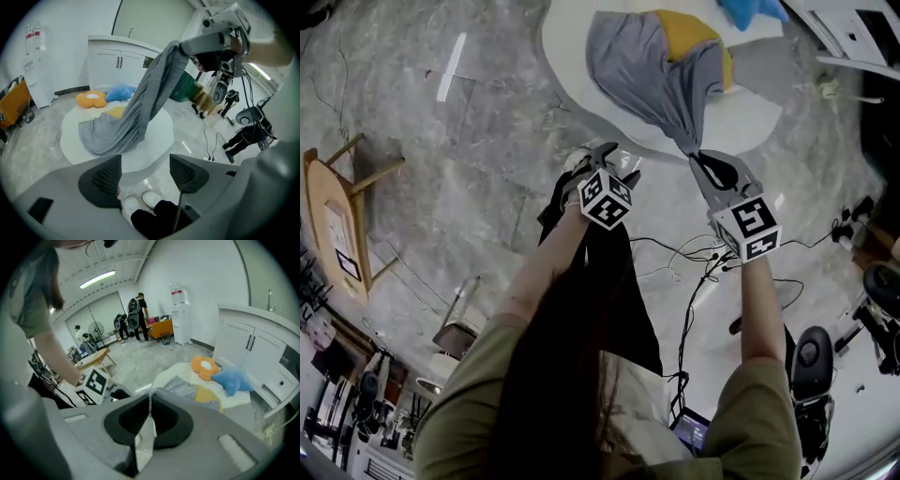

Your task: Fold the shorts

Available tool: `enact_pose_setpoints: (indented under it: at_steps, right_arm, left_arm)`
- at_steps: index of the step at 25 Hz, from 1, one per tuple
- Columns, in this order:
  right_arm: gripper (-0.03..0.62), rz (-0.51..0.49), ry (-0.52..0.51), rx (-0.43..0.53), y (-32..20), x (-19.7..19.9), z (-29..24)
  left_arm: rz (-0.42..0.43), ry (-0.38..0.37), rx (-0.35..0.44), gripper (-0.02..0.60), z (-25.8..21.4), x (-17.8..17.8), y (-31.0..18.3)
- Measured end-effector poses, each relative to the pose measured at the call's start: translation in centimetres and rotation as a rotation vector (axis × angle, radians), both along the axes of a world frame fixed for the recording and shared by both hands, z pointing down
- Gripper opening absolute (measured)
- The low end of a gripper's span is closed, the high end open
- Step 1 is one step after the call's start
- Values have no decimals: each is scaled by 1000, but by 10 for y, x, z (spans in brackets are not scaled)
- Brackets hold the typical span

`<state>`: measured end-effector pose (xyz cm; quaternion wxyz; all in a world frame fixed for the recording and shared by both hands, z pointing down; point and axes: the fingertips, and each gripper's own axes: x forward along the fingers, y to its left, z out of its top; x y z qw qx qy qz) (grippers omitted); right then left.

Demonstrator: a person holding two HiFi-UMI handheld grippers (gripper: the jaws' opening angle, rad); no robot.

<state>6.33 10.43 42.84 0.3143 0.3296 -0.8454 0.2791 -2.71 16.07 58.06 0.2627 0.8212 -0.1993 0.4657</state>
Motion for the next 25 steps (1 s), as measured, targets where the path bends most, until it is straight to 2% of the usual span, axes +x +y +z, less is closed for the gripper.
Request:
enact_pose_setpoints:
  at_steps: [2, 5, 8, 13, 17, 19, 21, 23, 25]
  right_arm:
    - [20, -5, -72, 23, -13, -2, -35]
    - [20, -55, -157, 64, -28, -7, -86]
    - [20, -99, -202, 107, -38, -15, -133]
    - [20, -133, -258, 144, -49, -33, -191]
    - [20, -186, -259, 154, -52, -52, -218]
    - [20, -166, -265, 165, -56, -57, -227]
    - [20, -156, -249, 163, -54, -57, -230]
    - [20, -138, -241, 157, -54, -59, -234]
    - [20, -125, -228, 150, -54, -62, -238]
  left_arm:
    - [-35, 14, 14, 308, -13, 11, -14]
    - [-29, 27, 56, 308, -33, 24, -32]
    - [-2, 32, 95, 308, -49, 30, -43]
    - [-5, 61, 101, 308, -63, 32, -56]
    - [-48, 182, 111, 308, -92, 30, -76]
    - [12, 268, 65, 308, -112, 25, -72]
    - [125, 337, -23, 308, -132, 16, -58]
    - [180, 354, -43, 308, -147, 3, -57]
    - [132, 355, -18, 308, -157, -5, -73]
